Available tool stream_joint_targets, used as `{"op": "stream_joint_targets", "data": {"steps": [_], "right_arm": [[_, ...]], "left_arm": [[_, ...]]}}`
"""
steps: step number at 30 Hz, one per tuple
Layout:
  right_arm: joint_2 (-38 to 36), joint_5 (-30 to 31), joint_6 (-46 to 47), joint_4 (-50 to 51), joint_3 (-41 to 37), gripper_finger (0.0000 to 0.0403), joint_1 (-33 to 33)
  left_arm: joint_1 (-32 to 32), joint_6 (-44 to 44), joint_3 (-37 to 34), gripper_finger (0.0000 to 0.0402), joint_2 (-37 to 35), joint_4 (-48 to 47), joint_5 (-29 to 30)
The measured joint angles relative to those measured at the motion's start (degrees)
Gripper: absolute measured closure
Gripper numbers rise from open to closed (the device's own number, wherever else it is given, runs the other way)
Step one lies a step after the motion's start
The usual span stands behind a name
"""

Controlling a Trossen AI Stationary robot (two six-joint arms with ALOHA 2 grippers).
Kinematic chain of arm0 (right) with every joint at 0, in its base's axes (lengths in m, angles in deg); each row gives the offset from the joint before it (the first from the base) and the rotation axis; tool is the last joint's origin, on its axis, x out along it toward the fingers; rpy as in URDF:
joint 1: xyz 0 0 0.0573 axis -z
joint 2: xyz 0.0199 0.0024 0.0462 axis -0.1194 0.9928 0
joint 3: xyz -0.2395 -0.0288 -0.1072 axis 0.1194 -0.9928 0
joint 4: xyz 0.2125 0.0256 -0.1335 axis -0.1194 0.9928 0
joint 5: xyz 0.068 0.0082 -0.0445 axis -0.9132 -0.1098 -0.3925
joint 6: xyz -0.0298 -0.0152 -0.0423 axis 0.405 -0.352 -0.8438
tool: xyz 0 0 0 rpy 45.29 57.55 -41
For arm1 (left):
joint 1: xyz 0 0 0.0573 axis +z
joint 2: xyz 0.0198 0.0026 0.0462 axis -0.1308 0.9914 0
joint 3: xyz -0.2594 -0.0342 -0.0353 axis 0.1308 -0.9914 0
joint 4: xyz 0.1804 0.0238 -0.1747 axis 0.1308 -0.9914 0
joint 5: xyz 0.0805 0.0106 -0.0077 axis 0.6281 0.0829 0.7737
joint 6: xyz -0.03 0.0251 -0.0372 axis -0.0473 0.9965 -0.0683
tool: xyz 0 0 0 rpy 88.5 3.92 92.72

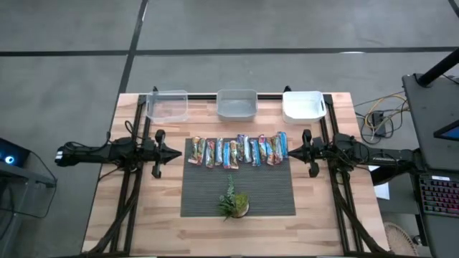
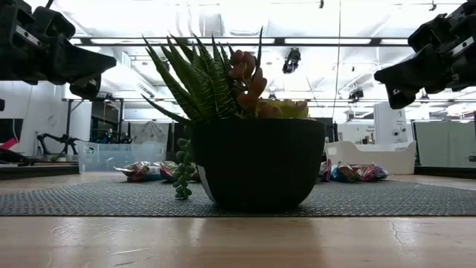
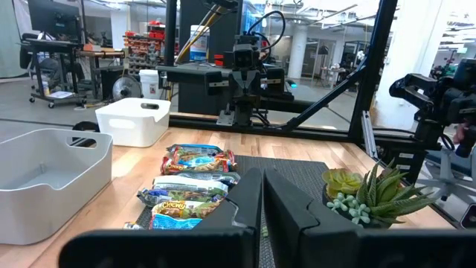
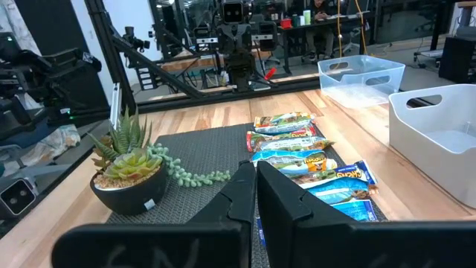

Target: Pick and place Granola Bars by type

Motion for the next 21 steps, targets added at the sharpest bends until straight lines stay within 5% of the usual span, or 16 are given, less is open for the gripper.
{"op": "stream_joint_targets", "data": {"steps": [21], "right_arm": [[0.0, 0.0, 0.3, 0.0, 0.0, 0.0394, 0.0]], "left_arm": [[0.0, 0.2, 0.0, 0.0401, 0.0, 0.1, 1.1]]}}
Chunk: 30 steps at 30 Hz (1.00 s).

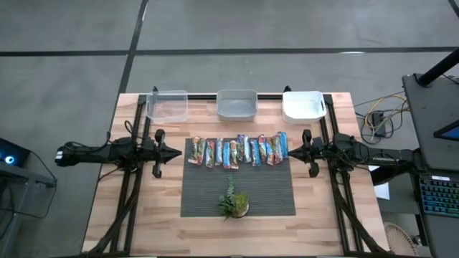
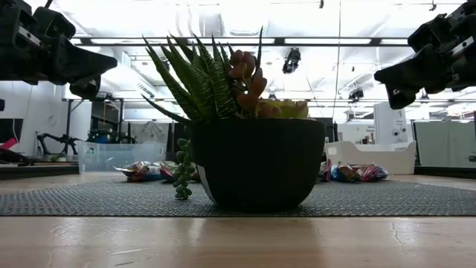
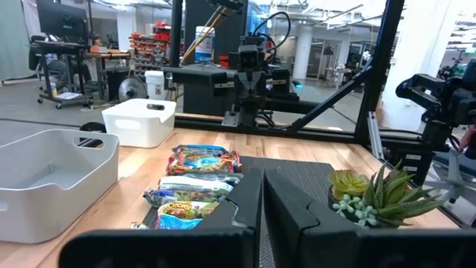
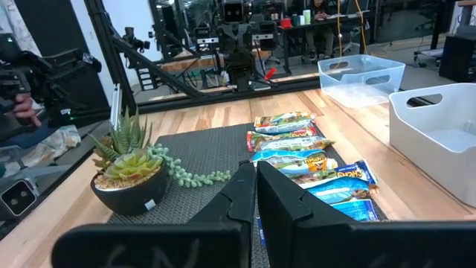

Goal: Pick and place Granola Bars by type
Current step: Put the yellow granola bar into the white bin

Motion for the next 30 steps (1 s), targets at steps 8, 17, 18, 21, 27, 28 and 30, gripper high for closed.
{"op": "stream_joint_targets", "data": {"steps": [8, 17, 18, 21, 27, 28, 30], "right_arm": [[0.0, 0.0, 0.0, 0.0, 0.0, 0.0394, 0.0], [0.0, 0.0, -1.4, 0.0, 0.0, 0.0394, 0.0], [0.0, 0.0, -1.4, 0.0, 0.0, 0.0394, 0.0], [0.0, 0.0, -1.3, -0.1, 0.0, 0.0394, 0.0], [0.0, 0.0, -1.3, -0.4, 0.0, 0.0394, 0.0], [0.0, 0.0, -1.3, -0.8, 0.0, 0.0394, 0.0], [0.0, 0.0, -1.3, -2.3, 0.0, 0.0394, 0.0]], "left_arm": [[0.0, -12.6, 0.0, 0.0401, 0.2, -0.2, -0.1], [0.0, -16.5, 0.2, 0.0401, 0.2, 3.6, 0.5], [0.0, -17.2, 0.5, 0.0401, 0.2, 3.4, 1.0], [0.0, -18.9, 2.1, 0.0401, 0.2, 4.9, 3.0], [0.0, -20.2, 7.2, 0.0401, 0.8, 6.0, 4.5], [0.0, -20.3, 8.5, 0.0401, 1.4, 5.9, 4.5], [0.0, -19.7, 11.2, 0.0401, 3.3, 5.2, 4.5]]}}
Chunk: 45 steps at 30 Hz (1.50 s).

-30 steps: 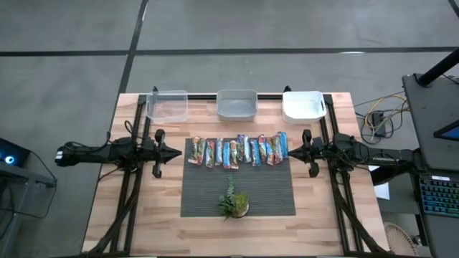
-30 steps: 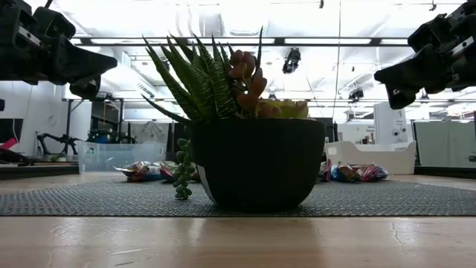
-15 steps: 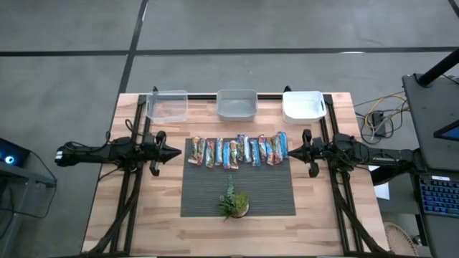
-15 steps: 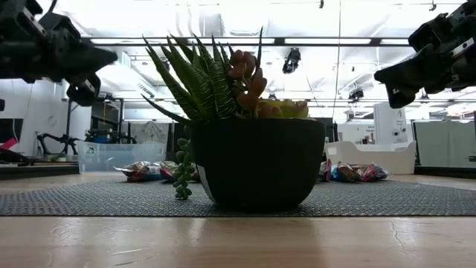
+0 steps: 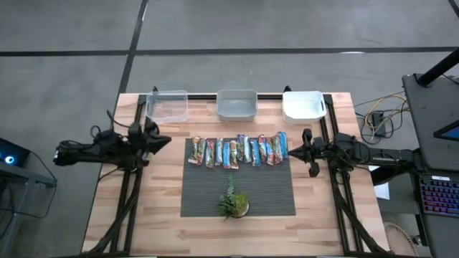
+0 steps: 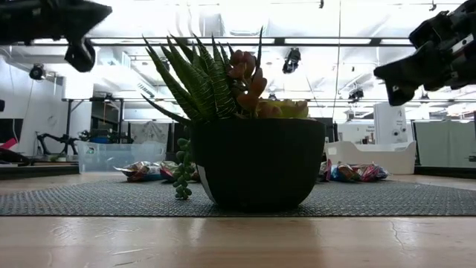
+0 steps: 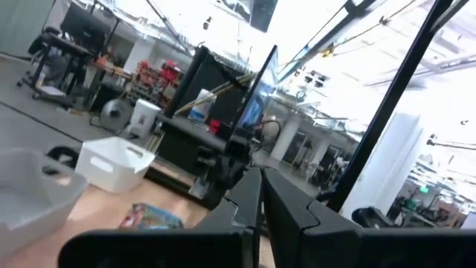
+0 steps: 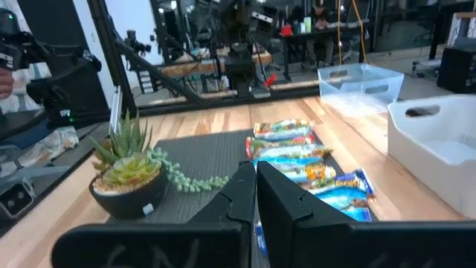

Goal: Pick and place Granola Bars by type
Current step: Put the yellow granola bar into the white bin

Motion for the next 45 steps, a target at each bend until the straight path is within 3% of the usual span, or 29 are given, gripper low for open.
{"op": "stream_joint_targets", "data": {"steps": [10, 19, 23, 37, 45], "right_arm": [[0.0, 0.1, 2.1, -14.6, 0.0, 0.0394, 0.0], [0.0, 9.0, 18.9, -19.6, 0.0, 0.0394, 0.0], [0.0, 9.4, 21.8, -20.2, 0.0, 0.0394, 0.0], [0.1, 9.3, 25.1, -25.0, 0.9, 0.0394, 0.0], [4.7, 9.2, 20.8, -17.7, 10.6, 0.0394, 0.0]], "left_arm": [[0.0, 0.6, 16.6, 0.0401, 14.0, -16.9, 1.8], [0.0, -1.8, 31.8, 0.0401, 27.5, -26.5, 1.7], [0.0, 0.3, 36.7, 0.0401, 31.9, -28.9, 1.7], [0.0, 1.9, 38.5, 0.0401, 35.4, -28.8, 1.6], [0.0, 2.8, 38.4, 0.0401, 35.2, -28.7, 1.8]]}}
